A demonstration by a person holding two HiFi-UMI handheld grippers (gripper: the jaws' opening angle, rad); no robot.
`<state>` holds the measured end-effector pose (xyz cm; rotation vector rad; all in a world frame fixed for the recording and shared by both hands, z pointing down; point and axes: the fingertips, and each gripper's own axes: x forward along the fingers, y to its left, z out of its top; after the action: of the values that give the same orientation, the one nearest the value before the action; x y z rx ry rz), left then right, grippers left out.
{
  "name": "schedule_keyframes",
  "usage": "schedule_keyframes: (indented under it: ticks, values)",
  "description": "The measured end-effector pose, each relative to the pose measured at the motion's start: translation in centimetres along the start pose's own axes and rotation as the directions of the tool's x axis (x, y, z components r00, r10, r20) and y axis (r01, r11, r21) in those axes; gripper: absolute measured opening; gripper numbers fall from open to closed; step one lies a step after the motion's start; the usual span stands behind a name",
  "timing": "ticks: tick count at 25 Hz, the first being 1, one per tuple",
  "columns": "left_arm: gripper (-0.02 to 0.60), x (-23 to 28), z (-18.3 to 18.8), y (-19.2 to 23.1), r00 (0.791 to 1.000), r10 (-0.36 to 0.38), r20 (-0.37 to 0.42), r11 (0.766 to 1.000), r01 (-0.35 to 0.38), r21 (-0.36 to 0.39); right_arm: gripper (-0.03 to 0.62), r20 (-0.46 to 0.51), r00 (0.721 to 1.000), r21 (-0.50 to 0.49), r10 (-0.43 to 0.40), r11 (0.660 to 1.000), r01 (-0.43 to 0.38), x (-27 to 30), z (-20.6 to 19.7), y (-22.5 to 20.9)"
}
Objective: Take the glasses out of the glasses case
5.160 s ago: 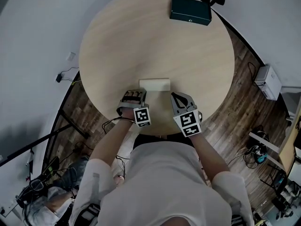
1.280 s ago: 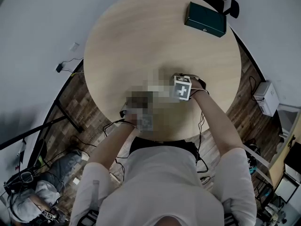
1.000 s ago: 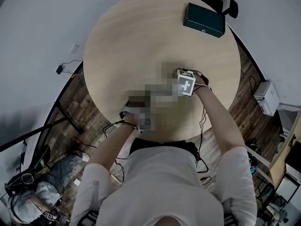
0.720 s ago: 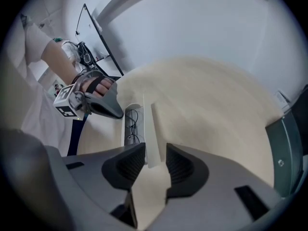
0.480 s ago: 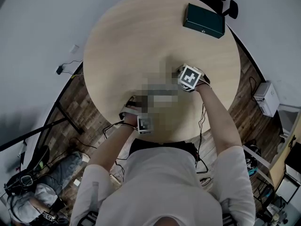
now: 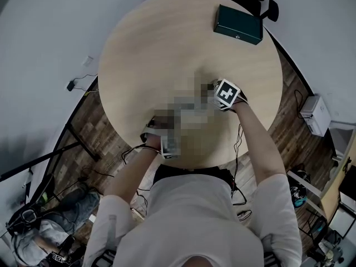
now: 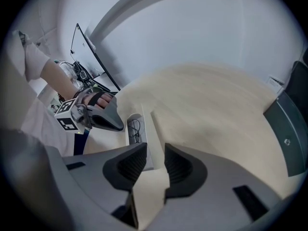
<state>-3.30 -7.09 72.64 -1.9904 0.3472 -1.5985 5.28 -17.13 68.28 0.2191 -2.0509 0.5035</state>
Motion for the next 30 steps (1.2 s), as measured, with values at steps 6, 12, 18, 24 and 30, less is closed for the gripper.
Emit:
schedule_keyframes:
  ticks: [6,12,18,24,30]
  values:
    - [0.008,-0.9,0.3,0.6,1.0,0.006,0.029,0.995,-0.003,-0.098,0.115,0.081,0.996,0.017,-0.024,1.0,0.022,-1.5,0.6,0.7]
    - [0.008,-2.8,1.0,2.1,0.995,0.022,0.095,0.964,0.004,-0.266,0.043,0.213,0.975,0.058,-0.059,0.997,0.047,-3.4,1.0,2.5]
    - [0.008,-4.4,0.9,2.9,0.992,0.055,0.113,0.952,-0.018,-0.307,0.014,0.354,0.918,0.162,-0.18,0.978,0.129,-5.0,1.3,3.9]
    - [0.008,-6.3,1.3,2.9,0.991,0.08,0.111,0.947,-0.041,-0.318,0.012,0.397,0.843,0.214,-0.361,0.93,0.298,-7.3,1.1,5.8]
    - [0.008,-9.2,1.3,4.2,0.982,0.128,0.141,0.882,-0.048,-0.469,0.012,0.51,0.757,0.289,-0.41,0.91,0.298,-9.9,2.2,9.8]
